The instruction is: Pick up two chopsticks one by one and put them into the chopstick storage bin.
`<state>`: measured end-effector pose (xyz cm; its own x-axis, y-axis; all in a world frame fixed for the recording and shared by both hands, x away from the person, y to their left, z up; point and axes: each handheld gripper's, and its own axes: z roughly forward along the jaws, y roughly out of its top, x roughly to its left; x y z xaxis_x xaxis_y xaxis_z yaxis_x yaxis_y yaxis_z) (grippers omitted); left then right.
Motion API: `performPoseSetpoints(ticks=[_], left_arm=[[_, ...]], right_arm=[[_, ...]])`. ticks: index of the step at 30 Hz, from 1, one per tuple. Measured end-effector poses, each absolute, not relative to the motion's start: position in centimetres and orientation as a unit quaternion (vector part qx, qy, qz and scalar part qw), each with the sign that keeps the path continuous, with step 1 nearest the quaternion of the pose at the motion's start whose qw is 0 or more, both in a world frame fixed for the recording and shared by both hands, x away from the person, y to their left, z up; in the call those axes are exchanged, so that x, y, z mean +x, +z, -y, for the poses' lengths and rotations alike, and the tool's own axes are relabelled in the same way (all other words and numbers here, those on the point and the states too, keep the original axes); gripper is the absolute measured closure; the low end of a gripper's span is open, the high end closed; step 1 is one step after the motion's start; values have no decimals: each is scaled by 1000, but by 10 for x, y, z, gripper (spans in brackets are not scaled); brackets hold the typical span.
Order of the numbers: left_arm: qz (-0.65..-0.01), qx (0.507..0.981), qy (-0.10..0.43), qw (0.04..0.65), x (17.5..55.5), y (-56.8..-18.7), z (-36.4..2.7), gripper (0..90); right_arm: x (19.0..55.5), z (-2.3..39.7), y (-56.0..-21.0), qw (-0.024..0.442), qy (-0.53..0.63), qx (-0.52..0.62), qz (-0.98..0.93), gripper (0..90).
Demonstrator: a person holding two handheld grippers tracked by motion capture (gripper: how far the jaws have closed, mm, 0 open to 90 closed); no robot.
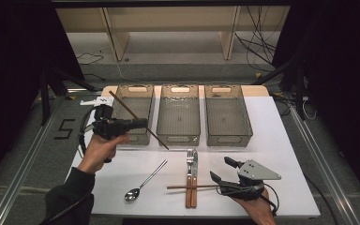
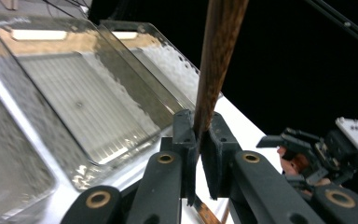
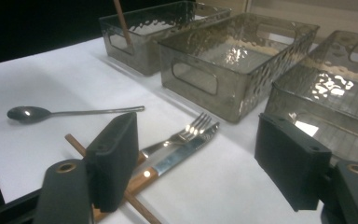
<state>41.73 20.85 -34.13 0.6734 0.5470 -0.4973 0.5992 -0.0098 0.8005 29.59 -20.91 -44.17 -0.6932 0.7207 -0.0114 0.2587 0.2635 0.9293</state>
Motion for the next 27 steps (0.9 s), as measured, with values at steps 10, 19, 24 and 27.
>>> performPoseSetpoints(ticks=[10,19,24,27], left_arm=[[-429,717,5,549,449,-322,-230,841],[-474,708,23,522,480,-325,-250,841],[-495,706,37,506,493,-328,-259,841],[-506,707,46,493,498,-331,-261,841]], right_arm=[[294,215,-443,223,514,328,-761,272],[294,218,-445,227,513,333,-758,240],[293,219,-445,231,515,335,-755,234],[293,220,-446,230,513,336,-756,234]])
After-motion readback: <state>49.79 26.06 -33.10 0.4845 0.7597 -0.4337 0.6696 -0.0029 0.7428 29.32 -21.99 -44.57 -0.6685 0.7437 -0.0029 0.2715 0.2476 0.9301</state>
